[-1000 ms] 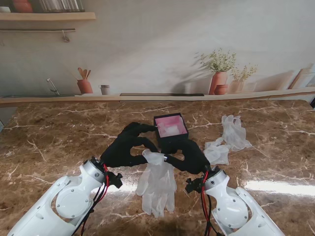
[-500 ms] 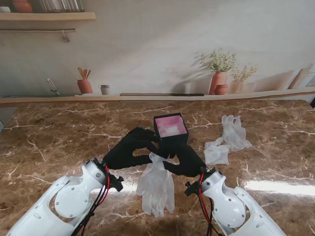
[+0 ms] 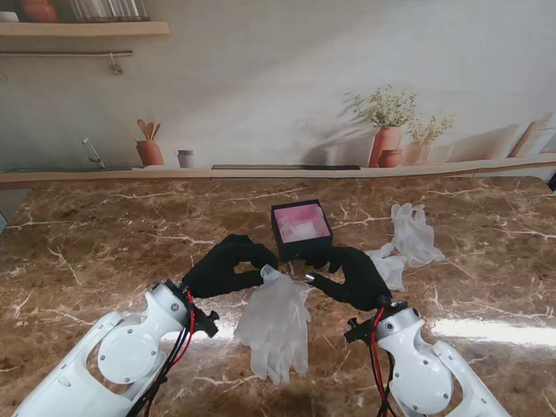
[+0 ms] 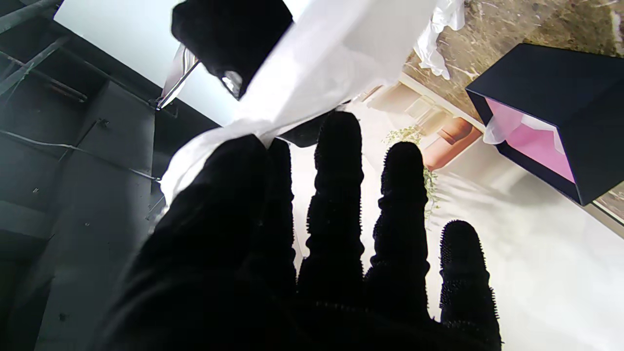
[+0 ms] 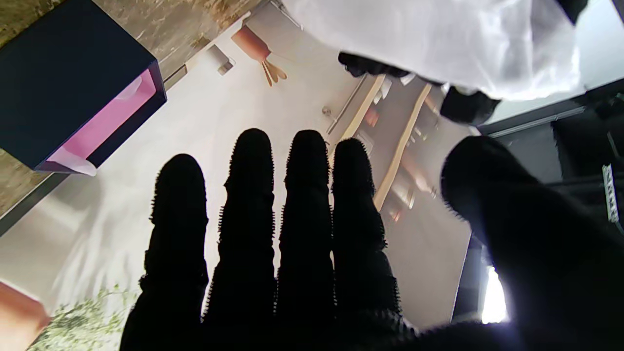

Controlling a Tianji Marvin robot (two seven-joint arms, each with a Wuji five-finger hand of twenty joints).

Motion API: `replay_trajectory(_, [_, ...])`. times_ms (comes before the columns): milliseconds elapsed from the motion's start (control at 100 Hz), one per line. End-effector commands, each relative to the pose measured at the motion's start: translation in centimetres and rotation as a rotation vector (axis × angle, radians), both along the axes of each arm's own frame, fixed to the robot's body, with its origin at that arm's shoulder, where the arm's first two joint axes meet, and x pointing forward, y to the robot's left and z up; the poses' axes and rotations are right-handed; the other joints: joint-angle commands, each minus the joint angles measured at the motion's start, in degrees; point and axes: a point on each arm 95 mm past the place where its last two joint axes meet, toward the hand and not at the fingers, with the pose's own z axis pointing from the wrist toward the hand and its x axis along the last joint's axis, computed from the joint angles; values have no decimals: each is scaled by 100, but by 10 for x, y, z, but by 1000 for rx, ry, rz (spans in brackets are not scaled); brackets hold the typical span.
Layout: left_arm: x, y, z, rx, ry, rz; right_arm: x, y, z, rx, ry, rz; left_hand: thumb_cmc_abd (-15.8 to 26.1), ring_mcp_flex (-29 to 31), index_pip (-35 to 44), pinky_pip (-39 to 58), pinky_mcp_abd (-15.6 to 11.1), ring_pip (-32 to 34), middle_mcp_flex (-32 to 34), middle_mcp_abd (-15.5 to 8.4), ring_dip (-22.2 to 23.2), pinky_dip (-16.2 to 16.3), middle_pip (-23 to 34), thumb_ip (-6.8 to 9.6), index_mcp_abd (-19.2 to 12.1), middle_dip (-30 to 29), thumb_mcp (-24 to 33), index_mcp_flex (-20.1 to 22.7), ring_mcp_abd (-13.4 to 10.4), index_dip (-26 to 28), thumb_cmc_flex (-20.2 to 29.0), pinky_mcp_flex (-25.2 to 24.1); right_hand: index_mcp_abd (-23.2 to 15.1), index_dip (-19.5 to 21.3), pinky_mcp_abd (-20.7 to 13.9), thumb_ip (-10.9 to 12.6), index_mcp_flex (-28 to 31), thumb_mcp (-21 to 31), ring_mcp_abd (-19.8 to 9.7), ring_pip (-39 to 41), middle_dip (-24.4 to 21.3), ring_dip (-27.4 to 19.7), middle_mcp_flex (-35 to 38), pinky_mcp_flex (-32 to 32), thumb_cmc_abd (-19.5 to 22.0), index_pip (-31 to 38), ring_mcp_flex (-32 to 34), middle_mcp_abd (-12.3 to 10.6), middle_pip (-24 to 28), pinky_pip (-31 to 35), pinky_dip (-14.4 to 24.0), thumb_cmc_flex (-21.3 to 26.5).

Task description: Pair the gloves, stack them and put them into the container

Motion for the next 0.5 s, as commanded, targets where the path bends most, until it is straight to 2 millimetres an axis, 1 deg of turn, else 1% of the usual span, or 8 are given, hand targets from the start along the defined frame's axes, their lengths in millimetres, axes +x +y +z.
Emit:
replay_trajectory(0, [0, 0, 0, 9, -5, 22, -9, 2, -3, -21, 7, -21, 130, 254, 171, 245, 49, 219, 334, 30, 72, -61, 62, 93, -128, 74, 343, -39, 17, 82, -67, -59, 71, -116, -17, 219, -239, -423, 39, -181, -144, -139, -220, -83, 81, -150, 73, 2, -147, -160, -111, -369])
replay_trajectory(50, [0, 1, 1, 18, -13, 38, -13, 2, 0, -65, -47, -88, 127, 265, 169, 291, 56, 230, 347, 37, 73, -59, 62, 91, -119, 72, 348, -34, 29, 79, -83, -37, 66, -96, -62, 236, -334, -812, 13, -236, -164, -148, -334, -164, 117, -142, -52, -27, -162, -196, -113, -409])
replay_trajectory(90, [1, 1, 2, 23, -22, 56, -17, 4, 4, -100, -103, -155, 109, 312, 174, 349, 74, 264, 384, 50, 81, -52, 77, 91, -106, 74, 360, -4, 50, 72, -96, -4, 30, 86, -127, 297, -270, -1133, -34, 44, -10, 50, -299, -87, 133, 82, -30, -46, 57, 13, 37, -383])
replay_trajectory(160, [1, 0, 3, 34, -33, 92, -26, 9, 9, -162, -174, -250, -11, 361, 190, 543, 110, 369, 460, 102, 88, -126, 115, 56, -6, 51, 612, 89, 107, -48, -211, 5, -138, 698, -261, 374, 261, -1505, -85, 1228, 564, 734, 178, 457, 87, 826, 397, -76, 770, 964, 520, -408])
replay_trajectory(200, [1, 0, 3, 51, -45, 108, -32, 13, 12, -182, -189, -270, -44, 390, 224, 613, 102, 399, 497, 102, 71, -160, 120, 22, 34, 24, 732, 103, 100, -109, -286, 25, -189, 970, -274, 419, 531, -1544, -67, 1696, 756, 912, 467, 701, -9, 1058, 654, -66, 975, 1396, 649, -532])
replay_trajectory(240, [1, -1, 4, 67, -58, 120, -38, 18, 14, -204, -193, -279, -80, 426, 249, 667, 102, 422, 544, 105, 54, -188, 126, -5, 80, -1, 826, 136, 109, -173, -347, 43, -147, 1112, -276, 429, 694, -1313, -28, 1908, 821, 933, 631, 836, -169, 1106, 796, -27, 1017, 1650, 656, -801])
replay_trajectory(350, [0, -4, 6, 103, -88, 152, -49, 29, 15, -283, -181, -276, -270, 626, 369, 906, 77, 549, 778, 114, 23, -180, 145, -65, 267, -118, 1190, 304, 122, -492, -569, 180, 153, 1050, -283, 402, 616, -1008, 39, 1813, 709, 831, 574, 924, -113, 769, 808, 127, 748, 1747, 548, -1377])
replay_trajectory(490, [-3, -11, 9, 133, -114, 163, -52, 41, 14, -368, -68, -201, -448, 811, 534, 1106, 71, 636, 995, 116, -28, -199, 131, -95, 452, -269, 1498, 429, 111, -814, -746, 291, 606, 579, -157, 364, 393, -970, 236, 1206, 299, 621, 311, 712, 128, 171, 554, 447, 156, 1324, 395, -1789])
